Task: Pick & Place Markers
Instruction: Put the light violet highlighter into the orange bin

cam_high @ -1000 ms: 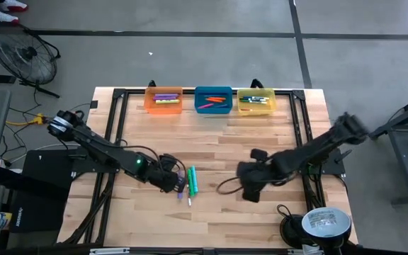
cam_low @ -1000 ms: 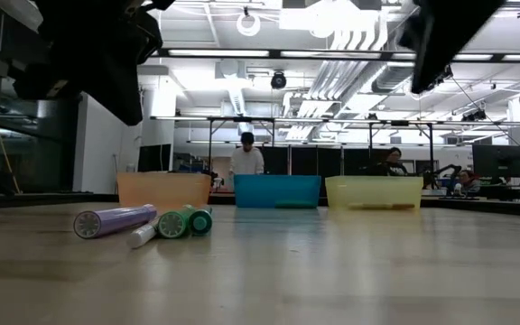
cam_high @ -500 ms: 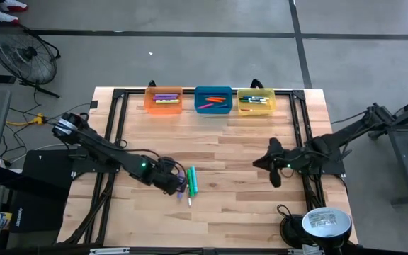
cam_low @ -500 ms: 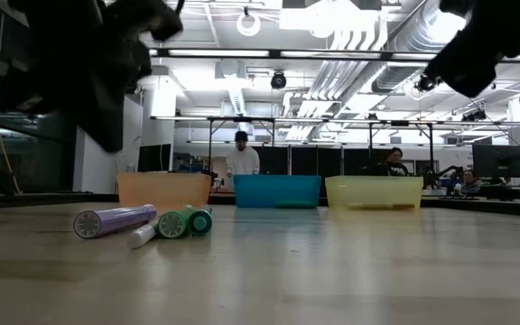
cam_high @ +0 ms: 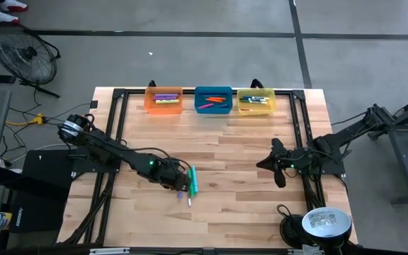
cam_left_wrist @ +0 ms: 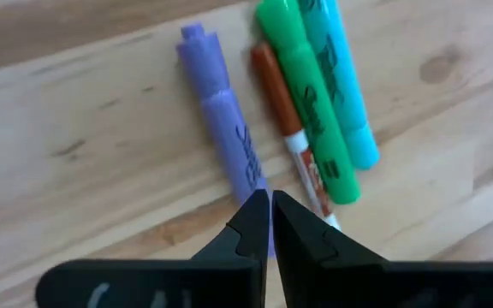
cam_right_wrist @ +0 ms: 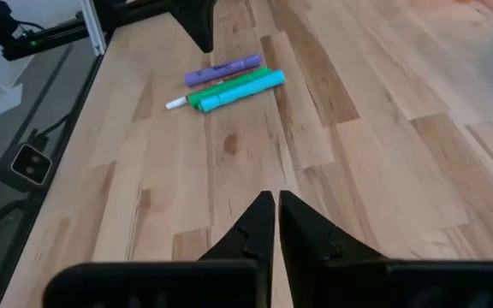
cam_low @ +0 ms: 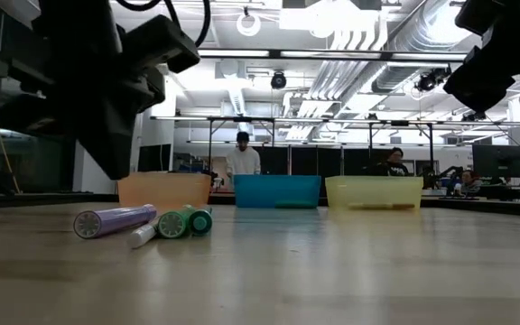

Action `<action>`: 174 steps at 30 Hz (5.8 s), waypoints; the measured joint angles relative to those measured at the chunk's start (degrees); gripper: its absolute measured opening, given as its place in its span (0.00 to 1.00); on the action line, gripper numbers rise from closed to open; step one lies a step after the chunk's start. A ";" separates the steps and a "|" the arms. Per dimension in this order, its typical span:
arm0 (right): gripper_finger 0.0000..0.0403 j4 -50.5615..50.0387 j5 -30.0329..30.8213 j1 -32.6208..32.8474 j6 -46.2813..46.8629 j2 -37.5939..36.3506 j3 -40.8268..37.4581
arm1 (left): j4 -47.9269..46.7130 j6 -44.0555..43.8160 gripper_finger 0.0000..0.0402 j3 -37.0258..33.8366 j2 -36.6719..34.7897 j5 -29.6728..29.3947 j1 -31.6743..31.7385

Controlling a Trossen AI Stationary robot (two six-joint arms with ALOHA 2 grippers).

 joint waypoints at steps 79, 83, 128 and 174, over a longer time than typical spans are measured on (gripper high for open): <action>0.13 0.09 -16.04 0.00 10.49 0.07 0.07 | -12.35 -3.18 0.49 11.18 15.98 1.74 -0.81; 0.13 0.11 -16.04 0.00 10.49 0.06 0.07 | -15.80 -1.00 0.49 14.03 19.12 2.57 -0.88; 0.12 0.64 -16.03 0.00 10.49 0.08 0.07 | -19.80 9.28 0.15 16.60 7.81 -12.31 -1.20; 0.13 1.43 -16.04 0.00 10.49 0.04 0.07 | -40.82 89.05 0.15 21.61 -7.96 -18.74 29.76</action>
